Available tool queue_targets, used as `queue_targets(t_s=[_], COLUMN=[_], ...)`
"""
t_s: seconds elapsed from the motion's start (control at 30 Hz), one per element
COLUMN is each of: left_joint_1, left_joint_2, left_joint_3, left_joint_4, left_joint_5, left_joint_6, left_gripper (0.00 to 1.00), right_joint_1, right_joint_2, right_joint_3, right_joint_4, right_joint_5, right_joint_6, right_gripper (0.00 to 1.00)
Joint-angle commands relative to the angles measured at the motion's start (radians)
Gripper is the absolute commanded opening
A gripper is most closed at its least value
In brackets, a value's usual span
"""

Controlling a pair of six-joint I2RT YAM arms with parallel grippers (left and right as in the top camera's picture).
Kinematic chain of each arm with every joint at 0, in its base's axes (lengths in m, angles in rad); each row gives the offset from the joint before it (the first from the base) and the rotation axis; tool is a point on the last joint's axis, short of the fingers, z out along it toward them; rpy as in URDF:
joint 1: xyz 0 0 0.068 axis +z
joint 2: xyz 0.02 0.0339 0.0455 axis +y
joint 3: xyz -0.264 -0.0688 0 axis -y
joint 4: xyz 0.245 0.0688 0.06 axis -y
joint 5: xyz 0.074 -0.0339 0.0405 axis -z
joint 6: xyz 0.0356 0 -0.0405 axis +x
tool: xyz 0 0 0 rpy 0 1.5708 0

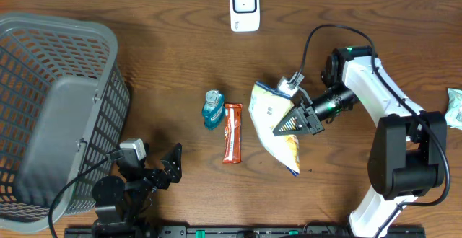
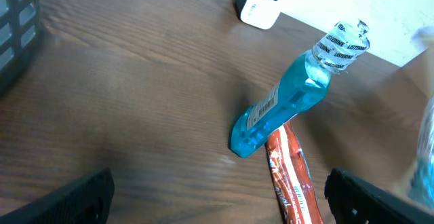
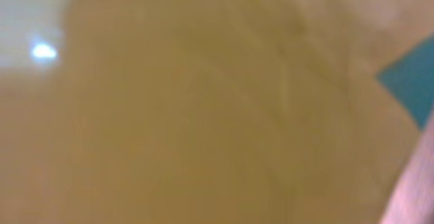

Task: Scan the item barcode
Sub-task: 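Lift the diaper pack and carry it toward the scanner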

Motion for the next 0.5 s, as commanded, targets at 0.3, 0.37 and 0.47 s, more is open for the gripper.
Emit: queue_targets(t_s=[0.3, 0.37, 0.47], left_joint_1=[0.005, 0.005, 0.005], left_joint_2=[-0.002, -0.002, -0.002], left_joint_3=[-0.014, -0.014, -0.014], left_joint_4=[-0.022, -0.022, -0.022], left_joint_5=[0.012, 0.012, 0.012], left_joint_6=[0.009, 0.009, 0.009], left_gripper=[0.99, 0.99, 0.99], right_joint_1=[0.002, 0.002, 0.002], right_joint_2=[-0.072, -0.110, -0.193], right_joint_3=[-0.002, -0.002, -0.002], right_joint_4=[-0.005, -0.005, -0.005], right_joint_5=[-0.189, -0.178, -0.140], right_joint_6=[-0.196, -0.163, -0.098], right_gripper=[0.01, 0.01, 0.01])
